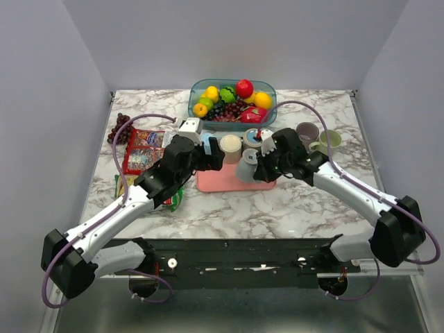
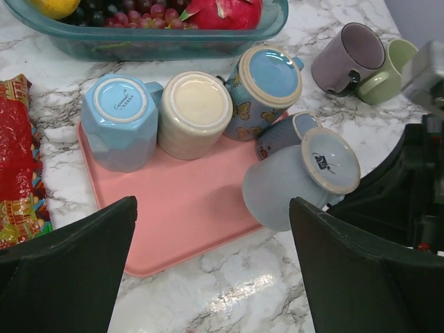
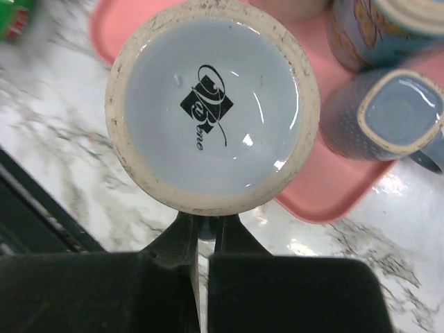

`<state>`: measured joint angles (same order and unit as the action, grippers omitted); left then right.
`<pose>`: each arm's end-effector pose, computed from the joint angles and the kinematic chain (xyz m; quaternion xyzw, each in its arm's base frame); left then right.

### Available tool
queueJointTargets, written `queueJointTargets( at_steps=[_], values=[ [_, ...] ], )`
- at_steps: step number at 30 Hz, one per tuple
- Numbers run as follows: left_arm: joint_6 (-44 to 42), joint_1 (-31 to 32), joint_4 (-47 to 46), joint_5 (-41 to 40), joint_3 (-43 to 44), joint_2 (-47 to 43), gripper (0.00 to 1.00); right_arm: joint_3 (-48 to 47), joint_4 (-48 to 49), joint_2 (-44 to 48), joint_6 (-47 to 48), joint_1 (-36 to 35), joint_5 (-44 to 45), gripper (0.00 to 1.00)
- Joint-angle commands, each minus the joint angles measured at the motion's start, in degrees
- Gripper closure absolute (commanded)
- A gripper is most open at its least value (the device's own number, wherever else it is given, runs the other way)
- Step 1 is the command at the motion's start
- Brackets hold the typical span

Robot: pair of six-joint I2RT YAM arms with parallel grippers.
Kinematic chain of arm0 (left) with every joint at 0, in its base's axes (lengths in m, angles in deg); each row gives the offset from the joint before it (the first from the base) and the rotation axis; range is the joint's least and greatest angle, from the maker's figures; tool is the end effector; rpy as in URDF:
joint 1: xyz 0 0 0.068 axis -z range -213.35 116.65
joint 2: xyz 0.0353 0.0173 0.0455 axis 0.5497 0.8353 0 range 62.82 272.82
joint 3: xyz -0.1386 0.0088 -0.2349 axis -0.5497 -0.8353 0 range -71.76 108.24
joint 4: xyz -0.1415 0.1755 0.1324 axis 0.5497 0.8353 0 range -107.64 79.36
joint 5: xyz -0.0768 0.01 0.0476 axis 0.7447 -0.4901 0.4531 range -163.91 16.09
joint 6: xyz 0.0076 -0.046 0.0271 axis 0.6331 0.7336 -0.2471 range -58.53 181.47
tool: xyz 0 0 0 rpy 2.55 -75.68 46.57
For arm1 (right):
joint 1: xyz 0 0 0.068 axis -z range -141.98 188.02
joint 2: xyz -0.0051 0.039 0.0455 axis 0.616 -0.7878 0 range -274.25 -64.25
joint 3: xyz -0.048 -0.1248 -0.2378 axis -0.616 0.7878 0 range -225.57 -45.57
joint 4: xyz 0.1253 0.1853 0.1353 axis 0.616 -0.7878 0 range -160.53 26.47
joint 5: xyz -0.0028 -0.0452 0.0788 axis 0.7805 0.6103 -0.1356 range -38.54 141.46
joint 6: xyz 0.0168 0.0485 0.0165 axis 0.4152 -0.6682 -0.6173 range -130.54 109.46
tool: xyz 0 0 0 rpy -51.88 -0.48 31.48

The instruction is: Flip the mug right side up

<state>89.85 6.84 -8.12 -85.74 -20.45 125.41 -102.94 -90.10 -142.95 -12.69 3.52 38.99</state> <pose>0.1973 -0.1572 0.3202 0.0260 0.8204 -0.2480 0.5145 0.2356 0.1713 0.2585 -0.2959 0.8802 0.2085 0.3070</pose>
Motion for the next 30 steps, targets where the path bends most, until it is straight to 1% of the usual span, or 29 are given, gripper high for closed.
queueJointTargets(
  at_steps=[1, 3, 4, 6, 7, 8, 10, 12, 13, 14, 16, 17, 19, 21, 22, 24, 25, 27, 28, 30],
  values=[
    [0.7, -0.2, -1.8, 3.2, -2.5, -4.2, 0.01, -1.5, 6.8, 6.4, -4.9, -0.3, -7.7, 0.99],
    [0.4, -0.2, -3.7, 6.7, -3.8, -7.1, 0.01, -2.5, 7.9, 9.5, -6.3, -0.3, -7.6, 0.99],
    [0.4, -0.3, -6.5, 8.2, -5.6, -8.3, 0.01, -2.8, 9.6, 10.4, -8.3, -0.3, -7.1, 0.99],
    [0.1, -0.3, -9.2, 11.5, -7.5, -12.2, 0.01, -3.8, 11.3, 13.2, -10.1, -0.3, -7.1, 0.99],
    [-0.6, -0.2, -13.5, 17.1, -9.1, -13.4, 0.01, -4.5, 13.4, 14.1, -12.3, -0.3, -7.1, 0.99],
    [-0.8, -0.3, -15.3, 19.7, -9.6, -15.2, 0.01, -5.0, 14.4, 14.9, -13.3, -0.2, -7.5, 0.99],
    [0.0, -0.2, -20.6, 26.9, -10.8, -16.3, 0.01, -6.3, 17.7, 16.9, -16.7, -0.2, -8.4, 0.99],
    [1.8, -0.3, -24.4, 31.4, -11.3, -16.4, 0.01, -7.1, 19.6, 18.5, -18.8, -0.3, -9.1, 0.99],
    [2.8, -0.2, -28.5, 33.3, -11.6, -16.3, 0.01, -7.3, 21.6, 19.0, -21.0, -0.3, -9.8, 0.99],
    [5.2, -0.3, -30.5, 36.3, -11.7, -15.2, 0.01, -7.7, 22.8, 19.5, -22.0, -0.3, -10.4, 0.99],
    [7.7, -0.2, -35.7, 37.5, -11.8, -13.9, 0.01, -7.5, 26.0, 20.8, -25.6, -0.3, -11.9, 0.99],
    [10.4, -0.2, -37.4, 38.2, -11.7, -12.2, 0.01, -7.2, 28.4, 21.0, -26.8, -0.3, -12.7, 0.99],
    [13.4, -0.2, -42.9, 38.6, -11.1, -10.3, 0.03, -7.1, 32.6, 21.0, -30.2, -0.3, -16.1, 0.99],
    [17.6, -0.1, -46.4, 38.6, -10.6, -7.3, 0.09, -6.6, 34.2, 20.8, -31.9, -0.3, -17.3, 0.99],
    [18.9, 0.0, -49.7, 38.5, -10.1, -6.5, 0.11, -6.2, 35.8, 20.9, -33.4, -0.2, -17.7, 0.99],
    [21.3, 0.0, -52.3, 37.4, -9.7, -4.2, 0.18, -5.4, 37.6, 21.0, -34.5, -0.3, -18.5, 0.99],
    [23.2, 0.0, -54.4, 36.7, -9.3, -3.7, 0.20, -4.6, 38.9, 21.1, -35.3, -0.3, -19.0, 0.99],
    [25.6, 0.1, -56.3, 35.7, -9.3, -2.5, 0.28, -3.9, 40.3, 21.4, -35.9, -0.3, -19.5, 0.99],
    [27.3, 0.1, -58.3, 35.1, -9.0, -2.2, 0.30, -3.5, 40.7, 21.5, -36.1, -0.3, -19.6, 0.99],
    [28.9, 0.1, -59.3, 34.8, -8.9, -1.5, 0.33, -3.0, 41.2, 21.8, -36.2, -0.3, -19.4, 0.99]
  ],
)
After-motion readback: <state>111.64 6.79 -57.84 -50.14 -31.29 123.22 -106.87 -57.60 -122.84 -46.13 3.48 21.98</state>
